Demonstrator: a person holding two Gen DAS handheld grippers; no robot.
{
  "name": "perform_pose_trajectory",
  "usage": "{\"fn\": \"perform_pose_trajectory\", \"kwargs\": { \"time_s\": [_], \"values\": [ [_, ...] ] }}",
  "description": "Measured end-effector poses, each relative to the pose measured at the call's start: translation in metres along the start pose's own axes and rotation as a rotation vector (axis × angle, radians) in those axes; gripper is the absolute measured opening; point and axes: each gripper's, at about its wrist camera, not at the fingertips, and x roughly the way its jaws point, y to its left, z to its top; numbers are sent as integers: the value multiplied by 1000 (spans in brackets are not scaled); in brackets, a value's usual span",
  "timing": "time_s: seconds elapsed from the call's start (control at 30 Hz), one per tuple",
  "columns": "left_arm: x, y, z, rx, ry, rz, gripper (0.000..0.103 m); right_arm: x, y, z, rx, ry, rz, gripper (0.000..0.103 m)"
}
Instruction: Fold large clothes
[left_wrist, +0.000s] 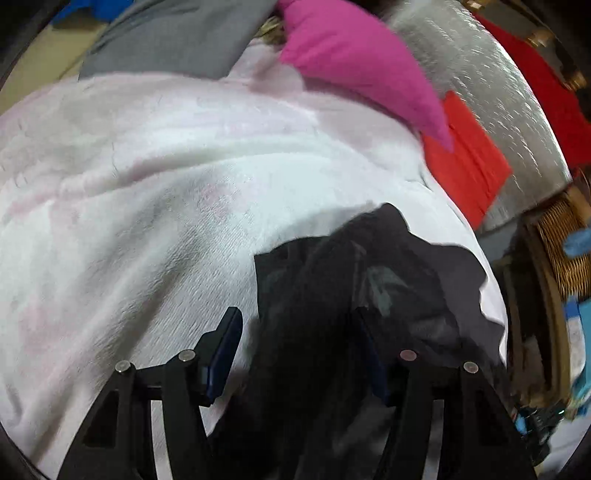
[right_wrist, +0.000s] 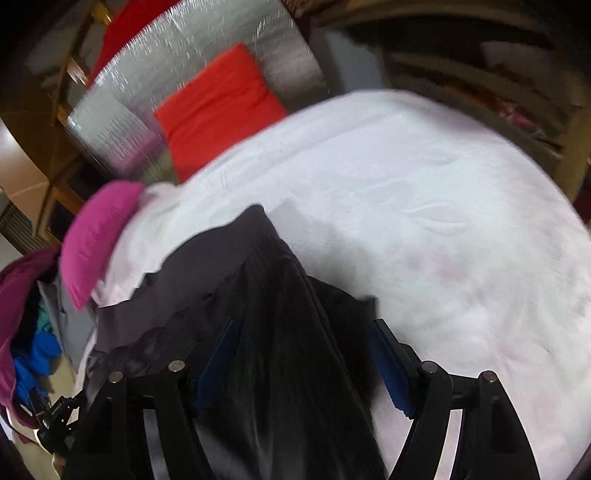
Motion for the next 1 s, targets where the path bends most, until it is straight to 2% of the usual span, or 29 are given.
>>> {"fn": "perform_pose_trajectory", "kwargs": {
  "time_s": [0.07,0.1,0.13,0.17,0.2,0.27,0.37,0.4,0.43,0.5,0.57,0.63,0.7,0.77,0.83,0.9,0.97,1.0],
  "values": [
    [7,1,5,-35,10,-39,49,22,-1,5,27,45,19,76],
    [10,-1,6,-37,14,-30,47,31,2,8,30,64,28,69],
    [12,-3,6,-32,9,-13,45,35,5,9,20,67,30,55],
    [13,-7,7,-17,1,-1,39,39,11,10,-9,60,10,30],
    [14,-10,7,-5,-8,7,35,38,12,6,-24,56,-2,21],
    [13,-16,8,4,-41,13,30,26,25,6,-55,-22,-35,14],
    [14,-25,7,23,-100,37,29,-1,32,3,-105,-152,-63,14],
    [17,-26,7,29,-111,51,29,-1,32,3,-105,-168,-76,14],
    [20,-27,6,36,-120,71,31,7,28,3,-86,-144,-87,14],
    [28,-29,2,52,-130,103,39,28,11,-2,-28,-82,-96,16],
    [27,-31,0,63,-139,116,41,36,-4,-4,39,-39,-68,21],
    [23,-33,-1,64,-140,125,43,25,-10,-3,89,-55,-38,32],
    [17,-34,-2,66,-154,124,43,16,-11,-2,98,-74,-39,57],
    [3,-38,-3,78,-201,127,43,-1,-8,-2,92,-133,-51,67],
    [-12,-43,-6,104,-257,135,43,-20,7,-1,43,-205,-39,67],
    [-28,-52,-9,139,-340,163,44,-35,33,-2,-40,-257,13,67],
    [-37,-60,-13,168,-384,191,45,-40,62,-4,-139,-256,60,65],
    [-40,-62,-15,177,-395,196,45,-37,82,-8,-203,-218,83,61]
  ]
}}
